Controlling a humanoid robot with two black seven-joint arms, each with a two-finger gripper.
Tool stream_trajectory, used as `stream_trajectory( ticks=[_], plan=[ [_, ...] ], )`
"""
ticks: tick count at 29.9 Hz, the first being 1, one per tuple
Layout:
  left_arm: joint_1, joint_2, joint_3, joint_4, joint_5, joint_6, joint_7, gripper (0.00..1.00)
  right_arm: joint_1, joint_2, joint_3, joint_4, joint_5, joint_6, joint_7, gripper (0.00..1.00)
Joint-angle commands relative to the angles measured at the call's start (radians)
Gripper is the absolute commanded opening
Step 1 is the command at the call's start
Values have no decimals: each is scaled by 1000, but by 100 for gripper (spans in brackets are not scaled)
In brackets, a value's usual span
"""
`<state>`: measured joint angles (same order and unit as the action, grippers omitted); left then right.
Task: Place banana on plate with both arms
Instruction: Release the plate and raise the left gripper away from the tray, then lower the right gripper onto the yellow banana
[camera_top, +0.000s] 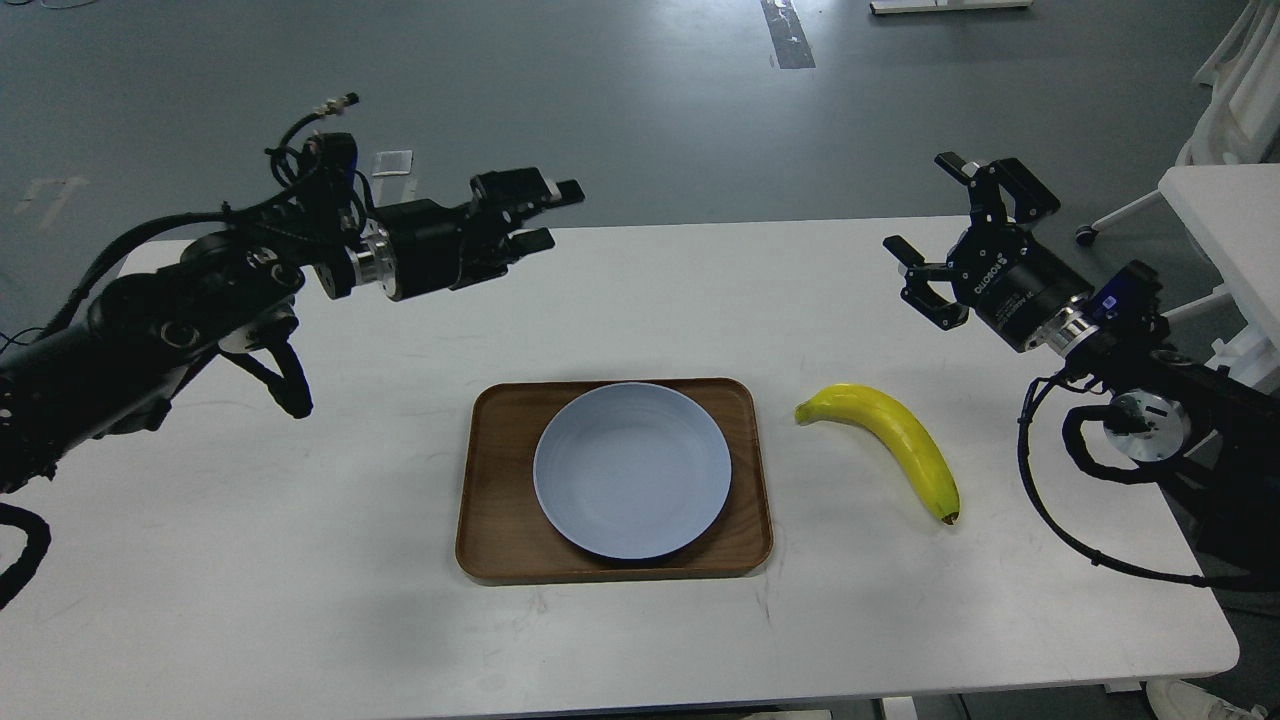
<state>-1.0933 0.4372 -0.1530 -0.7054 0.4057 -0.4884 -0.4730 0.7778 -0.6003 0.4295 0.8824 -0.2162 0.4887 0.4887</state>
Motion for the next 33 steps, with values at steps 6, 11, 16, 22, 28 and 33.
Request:
stream_trajectory(
  ticks=[6, 11, 16, 22, 28, 33],
  plan=[
    [107, 83, -200, -3, -122, 0, 0, 98, 329, -118, -346, 104, -509, 0, 0, 100],
    [139, 133, -204, -58, -120, 0, 0, 98, 480, -133, -529, 119, -873, 0, 0, 100],
    [142, 140, -206, -72, -120, 0, -1, 98, 557, -116, -696, 110, -1081, 0, 0, 100],
    [141, 140, -207, -74, -119, 0, 0, 98, 564, -89, -804, 103, -1192, 0, 0, 100],
    [141, 141, -207, -74, -119, 0, 0, 98, 560, -24, -885, 56, -1214, 0, 0, 100],
    [141, 153, -207, -74, -120, 0, 0, 98, 554, 54, -949, -9, -1214, 0, 0, 100]
  ],
)
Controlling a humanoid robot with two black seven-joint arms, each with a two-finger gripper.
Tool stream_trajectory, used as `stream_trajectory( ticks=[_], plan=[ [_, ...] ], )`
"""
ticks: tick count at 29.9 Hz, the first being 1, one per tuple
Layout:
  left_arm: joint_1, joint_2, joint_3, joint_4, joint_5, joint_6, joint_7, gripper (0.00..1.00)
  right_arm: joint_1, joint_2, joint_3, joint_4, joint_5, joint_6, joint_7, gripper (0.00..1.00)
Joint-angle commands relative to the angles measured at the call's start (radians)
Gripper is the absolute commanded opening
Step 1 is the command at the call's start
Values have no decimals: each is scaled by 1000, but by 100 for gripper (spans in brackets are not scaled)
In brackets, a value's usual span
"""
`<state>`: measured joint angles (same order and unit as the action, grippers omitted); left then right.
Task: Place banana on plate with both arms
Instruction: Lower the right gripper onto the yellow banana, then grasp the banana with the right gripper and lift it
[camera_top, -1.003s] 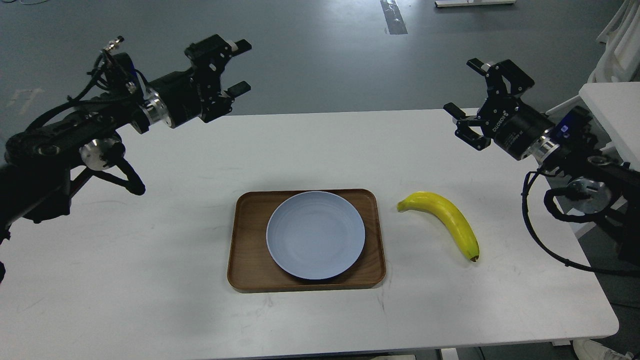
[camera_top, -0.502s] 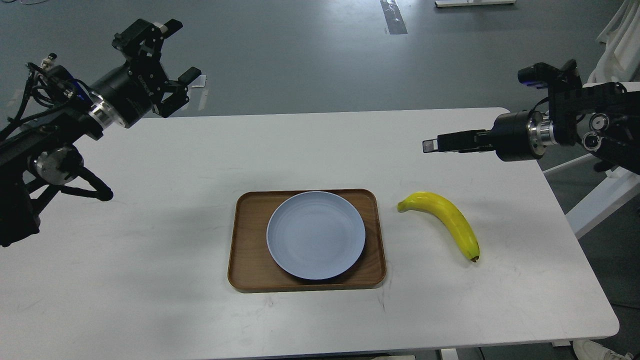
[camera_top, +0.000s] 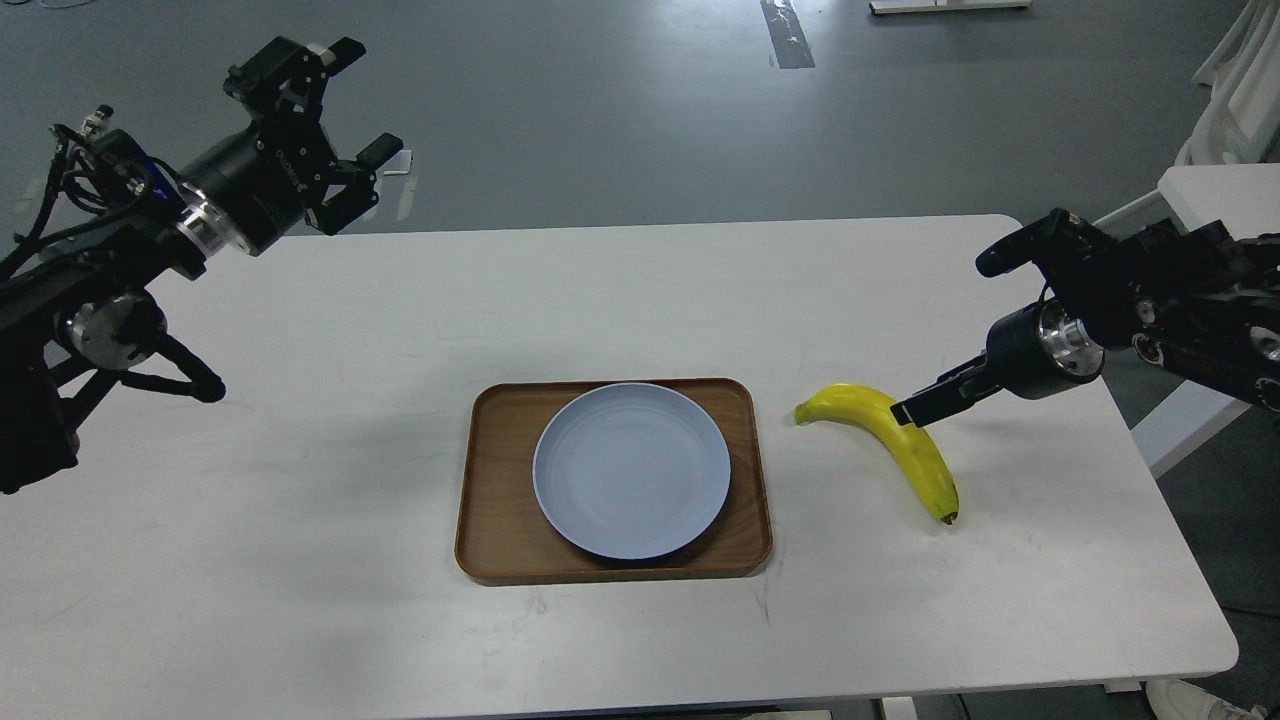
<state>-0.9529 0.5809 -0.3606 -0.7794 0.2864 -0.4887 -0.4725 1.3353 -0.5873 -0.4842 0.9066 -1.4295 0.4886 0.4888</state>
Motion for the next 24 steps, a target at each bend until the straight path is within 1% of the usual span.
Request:
stream_trajectory(
  ticks=[1, 6, 13, 16, 18, 19, 20, 21, 23, 24],
  plan=[
    [0, 13, 0, 0, -1, 0, 0, 98, -4, 50, -43, -40, 0, 0, 0, 100],
    [0, 17, -1, 0, -3, 0, 0, 98, -24, 112, -59, -101, 3, -18, 0, 100],
    [0, 19, -1, 0, -3, 0, 0, 98, -61, 129, -57, -115, 14, -19, 0, 96],
    [0, 19, -1, 0, -3, 0, 0, 98, -76, 130, -56, -121, 15, -21, 0, 91],
    [0, 19, -1, 0, -3, 0, 0, 98, -84, 132, -54, -129, 15, -21, 0, 81],
    [0, 19, -1, 0, -3, 0, 0, 98, -84, 133, -56, -130, 15, -21, 0, 73],
    [0, 19, -1, 0, -3, 0, 0, 98, -90, 135, -54, -135, 15, -21, 0, 59],
    [0, 19, -1, 0, -3, 0, 0, 98, -91, 135, -54, -135, 15, -21, 0, 53],
    [0, 19, -1, 0, -3, 0, -1, 98, -97, 135, -54, -137, 15, -21, 0, 31],
    [0, 19, -1, 0, -3, 0, -2, 98, -99, 135, -54, -137, 17, -21, 0, 25]
  ],
)
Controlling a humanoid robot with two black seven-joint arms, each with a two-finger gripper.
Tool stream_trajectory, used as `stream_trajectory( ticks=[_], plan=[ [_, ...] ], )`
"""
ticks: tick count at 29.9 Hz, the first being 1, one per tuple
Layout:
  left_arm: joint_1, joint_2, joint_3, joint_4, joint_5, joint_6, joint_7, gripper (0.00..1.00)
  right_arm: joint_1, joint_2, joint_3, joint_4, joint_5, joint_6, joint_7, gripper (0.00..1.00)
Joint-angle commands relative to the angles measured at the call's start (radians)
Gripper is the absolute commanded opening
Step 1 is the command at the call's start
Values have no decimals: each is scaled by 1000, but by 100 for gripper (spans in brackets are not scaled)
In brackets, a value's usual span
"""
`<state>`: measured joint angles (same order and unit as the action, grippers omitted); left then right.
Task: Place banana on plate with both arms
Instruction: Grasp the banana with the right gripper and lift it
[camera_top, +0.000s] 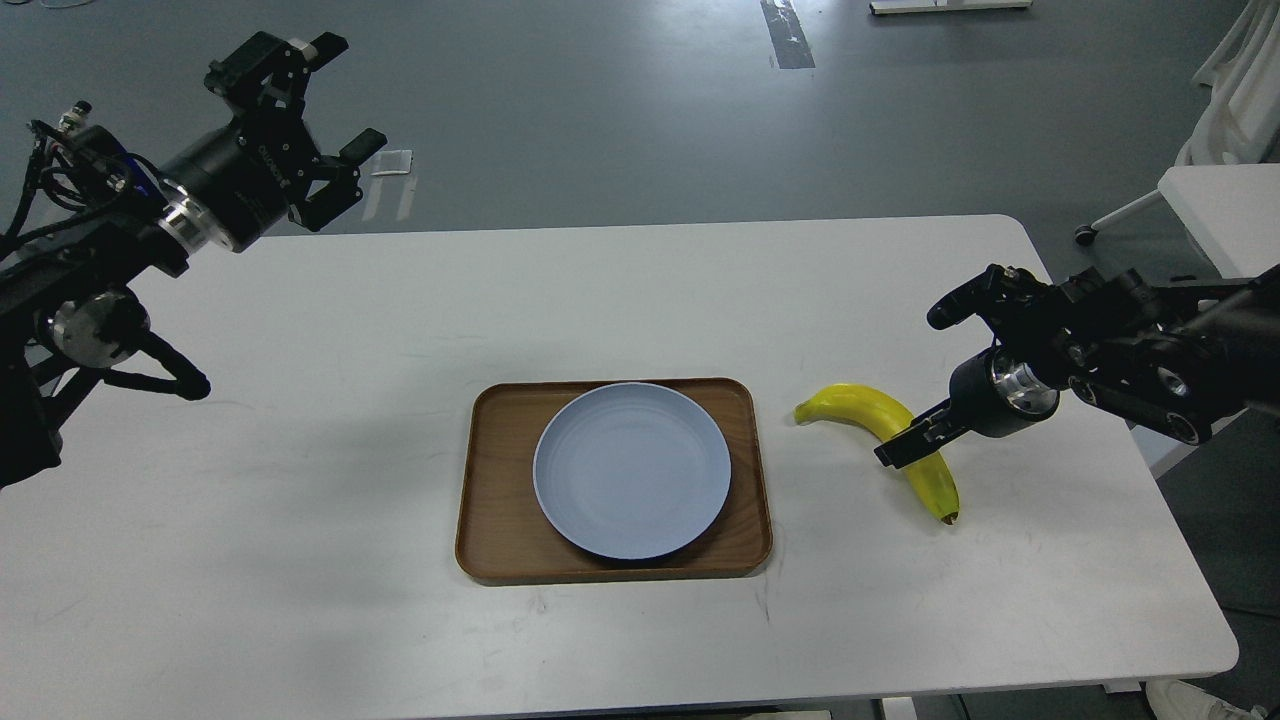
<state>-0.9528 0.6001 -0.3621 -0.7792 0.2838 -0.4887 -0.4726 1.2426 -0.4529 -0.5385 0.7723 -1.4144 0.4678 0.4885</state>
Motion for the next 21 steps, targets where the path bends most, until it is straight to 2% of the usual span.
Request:
stream_trajectory(
  ticks=[1, 2, 9, 16, 21],
  plan=[
    [0, 0, 0, 0, 0, 0, -1, 98, -6, 0, 0, -2, 0, 0, 0, 21],
    [0, 0, 0, 0, 0, 0, 0, 98, -6, -1, 0, -2, 0, 0, 0, 16],
    [0, 0, -9, 2, -2, 0, 0, 98, 11, -52, 3, 5, 2, 0, 0, 5],
    [0, -2, -20, 2, -2, 0, 0, 98, 103, -145, 89, 76, 11, 2, 0, 5],
    [0, -3, -20, 2, -2, 0, 0, 98, 159, -136, 95, 134, 99, 3, 0, 6]
  ],
)
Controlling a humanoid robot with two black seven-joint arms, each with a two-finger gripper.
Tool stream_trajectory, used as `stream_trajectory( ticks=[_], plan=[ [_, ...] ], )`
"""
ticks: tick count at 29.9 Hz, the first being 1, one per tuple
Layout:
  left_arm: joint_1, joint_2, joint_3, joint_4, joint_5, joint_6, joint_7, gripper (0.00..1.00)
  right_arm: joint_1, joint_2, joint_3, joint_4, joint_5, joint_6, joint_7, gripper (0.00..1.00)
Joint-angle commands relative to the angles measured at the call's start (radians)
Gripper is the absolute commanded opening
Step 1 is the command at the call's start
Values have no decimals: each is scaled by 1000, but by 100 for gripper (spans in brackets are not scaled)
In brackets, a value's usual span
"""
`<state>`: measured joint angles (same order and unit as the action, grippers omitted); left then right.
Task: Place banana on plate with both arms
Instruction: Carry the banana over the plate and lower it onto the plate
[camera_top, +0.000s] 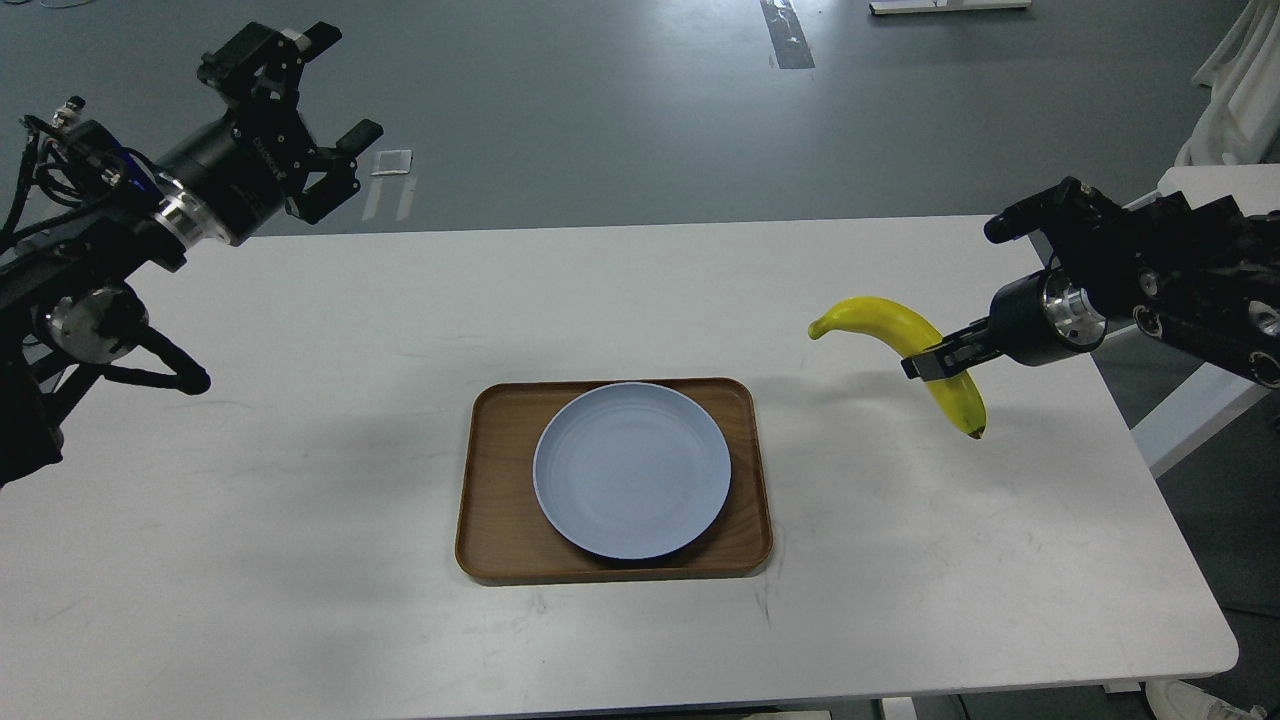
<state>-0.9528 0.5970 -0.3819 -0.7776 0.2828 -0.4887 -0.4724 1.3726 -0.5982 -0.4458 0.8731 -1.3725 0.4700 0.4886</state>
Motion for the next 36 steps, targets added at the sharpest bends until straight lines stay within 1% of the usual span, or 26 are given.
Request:
stream_trajectory(
  ticks=[1, 4, 10, 11, 15, 21, 26, 28, 31, 32, 33, 36],
  plan=[
    [0, 0, 0, 0, 1, 0, 0, 98, 43, 26, 2, 46, 94, 5, 0, 6],
    [0, 0, 0, 0, -1, 0, 0, 98, 51, 102, 1, 46, 165, 7, 0, 6],
    [-3, 4, -2, 0, -1, 0, 0, 98, 45, 277, -7, 7, 188, 12, 0, 6],
    [-3, 4, -2, 0, -1, 0, 0, 98, 45, 278, -7, 7, 188, 12, 0, 6],
    [-1, 6, 0, 0, -1, 0, 0, 98, 30, 374, -17, -37, 229, 15, 0, 6],
    [-1, 7, 0, 0, -1, 0, 1, 98, 5, 460, -53, -85, 256, 15, 0, 8],
    [-1, 11, 0, 0, 1, 0, 1, 98, -10, 497, -80, -94, 256, 15, 0, 14],
    [0, 12, 0, -2, -1, 0, 0, 98, -20, 515, -82, -108, 257, 15, 0, 14],
    [-1, 15, 0, -2, -1, 0, 0, 98, -23, 531, -83, -120, 263, 15, 0, 22],
    [0, 21, 0, -2, -1, 0, 1, 98, -23, 534, -83, -125, 265, 15, 0, 26],
    [0, 26, 0, -2, -1, 0, 0, 98, -24, 535, -83, -129, 265, 15, 0, 34],
    [0, 27, 0, -2, -1, 0, 0, 98, -26, 538, -83, -132, 265, 15, 0, 40]
  ],
)
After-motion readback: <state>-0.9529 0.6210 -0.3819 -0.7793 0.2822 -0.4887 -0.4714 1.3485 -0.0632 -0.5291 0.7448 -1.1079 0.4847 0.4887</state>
